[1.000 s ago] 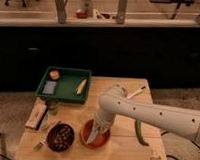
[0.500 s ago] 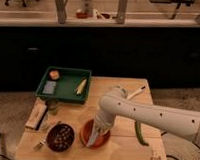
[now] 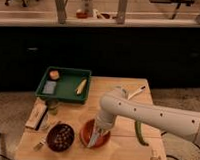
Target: Wipe red bowl with towel
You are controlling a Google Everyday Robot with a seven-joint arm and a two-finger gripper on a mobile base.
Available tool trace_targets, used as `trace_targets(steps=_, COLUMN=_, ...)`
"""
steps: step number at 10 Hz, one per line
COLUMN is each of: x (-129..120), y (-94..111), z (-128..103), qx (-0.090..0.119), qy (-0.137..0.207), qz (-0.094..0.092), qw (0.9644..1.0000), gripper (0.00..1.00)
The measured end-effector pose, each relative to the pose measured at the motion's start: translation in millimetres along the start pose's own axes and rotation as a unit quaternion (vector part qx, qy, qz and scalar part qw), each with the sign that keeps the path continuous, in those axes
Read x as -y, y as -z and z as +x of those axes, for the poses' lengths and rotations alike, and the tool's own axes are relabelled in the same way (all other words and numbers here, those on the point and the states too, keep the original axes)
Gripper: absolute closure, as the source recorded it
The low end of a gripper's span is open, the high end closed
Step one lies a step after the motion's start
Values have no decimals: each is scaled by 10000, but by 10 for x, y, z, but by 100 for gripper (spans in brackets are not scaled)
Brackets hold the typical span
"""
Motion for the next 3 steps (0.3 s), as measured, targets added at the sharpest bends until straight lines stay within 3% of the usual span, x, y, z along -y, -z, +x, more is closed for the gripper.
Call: trace_targets(steps=3, x=-37, y=59, z=102, qx=-63, qy=-117, qz=-44, qw=9999, gripper=100)
